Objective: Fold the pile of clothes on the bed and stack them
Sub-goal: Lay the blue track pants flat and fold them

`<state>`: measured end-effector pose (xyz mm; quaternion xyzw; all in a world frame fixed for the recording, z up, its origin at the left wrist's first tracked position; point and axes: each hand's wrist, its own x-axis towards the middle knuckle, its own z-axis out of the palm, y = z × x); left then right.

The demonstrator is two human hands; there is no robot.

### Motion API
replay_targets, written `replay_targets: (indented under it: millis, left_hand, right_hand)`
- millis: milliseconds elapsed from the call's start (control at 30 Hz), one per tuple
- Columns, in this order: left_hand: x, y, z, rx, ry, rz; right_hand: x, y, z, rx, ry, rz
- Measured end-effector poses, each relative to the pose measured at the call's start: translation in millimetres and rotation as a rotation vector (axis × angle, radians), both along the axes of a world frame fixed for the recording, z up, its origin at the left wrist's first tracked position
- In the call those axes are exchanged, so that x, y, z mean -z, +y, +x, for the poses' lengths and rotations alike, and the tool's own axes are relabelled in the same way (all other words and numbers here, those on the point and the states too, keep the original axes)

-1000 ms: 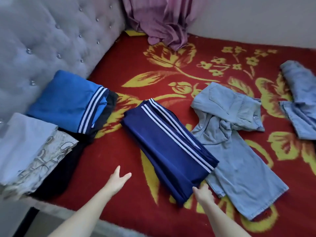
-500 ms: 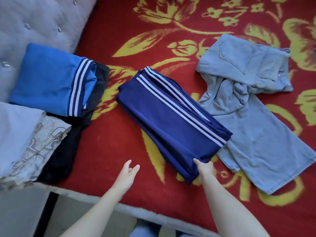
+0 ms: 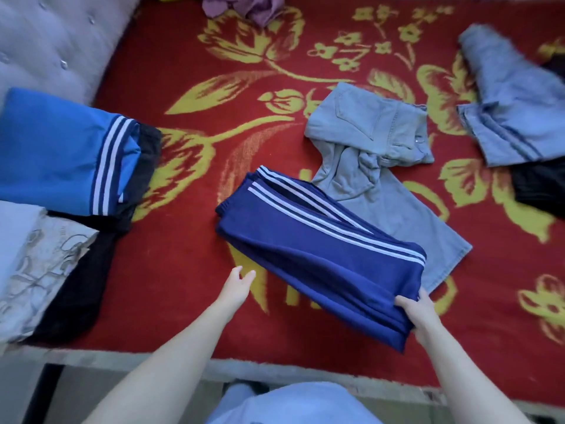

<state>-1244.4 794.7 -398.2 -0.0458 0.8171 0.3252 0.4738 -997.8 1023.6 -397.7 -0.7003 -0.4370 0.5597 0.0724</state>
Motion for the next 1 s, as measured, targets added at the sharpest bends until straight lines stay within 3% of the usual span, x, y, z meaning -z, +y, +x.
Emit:
replay_targets:
  millis: [167,300,367,433,533,667,800,933,1000]
  left_hand:
    - [-7.8,24.9,4.4,0.066,-0.023,0.049]
    - [-4.5,25.7,0.3,0.087,-0.026,0.048]
    - [-1.9,22.2,-2.6,0.074,-0.016,0.059]
    - [-0.2,17.4,-4.4,0.054,-0.012,0.071]
    - [5.8,8.7,-7.7,0.023,0.007,0.07]
    - [19.1,3.6,-4.6,0.051,0.05,0.017]
    - [25.6,7.0,14.7,0.399,0.298,-0.164]
    - [45.4,18.3,48.6,1.176,0.566,-0.27]
    - [66.5,22.2,60.2,1.397,0.715,-0.216]
  right_hand:
    - [-38.6,29.6,50.4,0.029,-0.233,0.09]
    - [-63.5,27.5,-1.4,-0.216,-0.441,0.299]
    - [-74.9,10.3,-46.9,-0.394,-0.367,0.355]
    - [-76.7,-13.1,-92.0,-0.558,-0.168,0.348]
    - [-69.9,-47.0,-138.1,-0.738,0.097,0.06]
    - [-37.2,-70.6,-128.0,-0.86,-0.12,0.054]
    - [-2.0,-77.9,-79.5,-1.057,-0.469,0.154]
    - [42.6,-94.9,-45.0,-1.413,-0.548,0.204]
    - [66.0,-102.0,-33.8,-1.508,-0.581,0.261]
